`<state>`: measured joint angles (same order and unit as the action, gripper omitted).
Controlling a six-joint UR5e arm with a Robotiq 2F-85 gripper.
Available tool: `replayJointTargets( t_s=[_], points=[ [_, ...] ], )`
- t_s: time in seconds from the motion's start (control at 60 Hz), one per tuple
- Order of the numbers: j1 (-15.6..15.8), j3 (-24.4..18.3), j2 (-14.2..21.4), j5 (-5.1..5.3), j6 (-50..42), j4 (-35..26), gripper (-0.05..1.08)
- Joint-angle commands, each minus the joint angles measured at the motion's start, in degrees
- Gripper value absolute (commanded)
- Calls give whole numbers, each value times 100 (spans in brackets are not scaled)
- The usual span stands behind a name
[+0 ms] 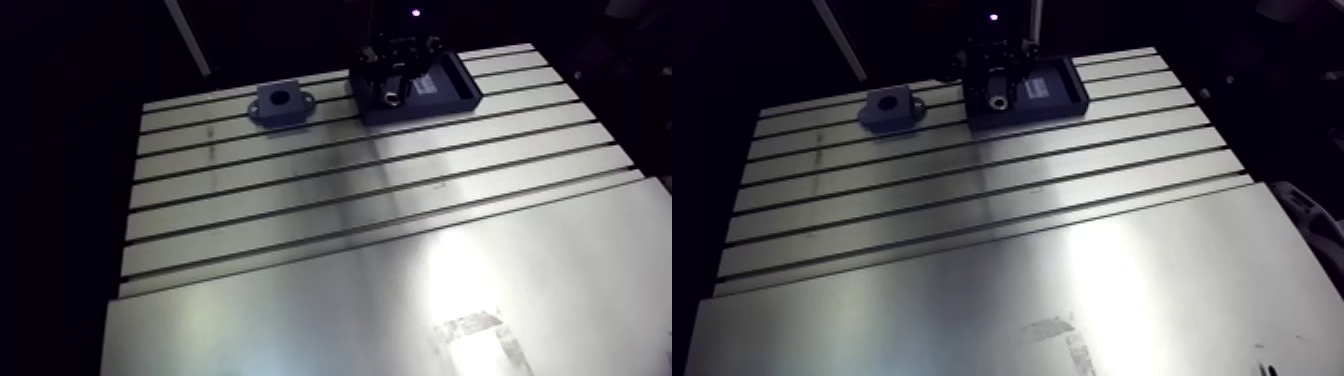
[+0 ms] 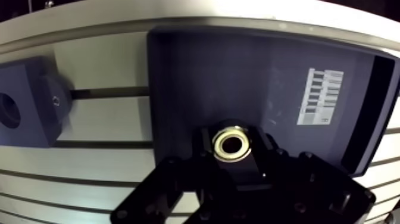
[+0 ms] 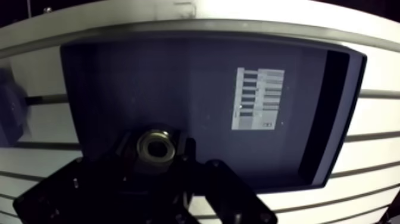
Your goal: Pick up the bearing and press it into the housing until flush.
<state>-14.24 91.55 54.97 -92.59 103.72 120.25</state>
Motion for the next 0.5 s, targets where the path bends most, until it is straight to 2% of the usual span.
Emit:
replayJointTargets(
  t_s=[0.017,0.4,0.5],
  points=[
    [0,-2,7,0,2,-4,59],
    [9,-44,76,0,39,-21,62],
    [9,-103,104,-35,30,-79,62]
  ],
)
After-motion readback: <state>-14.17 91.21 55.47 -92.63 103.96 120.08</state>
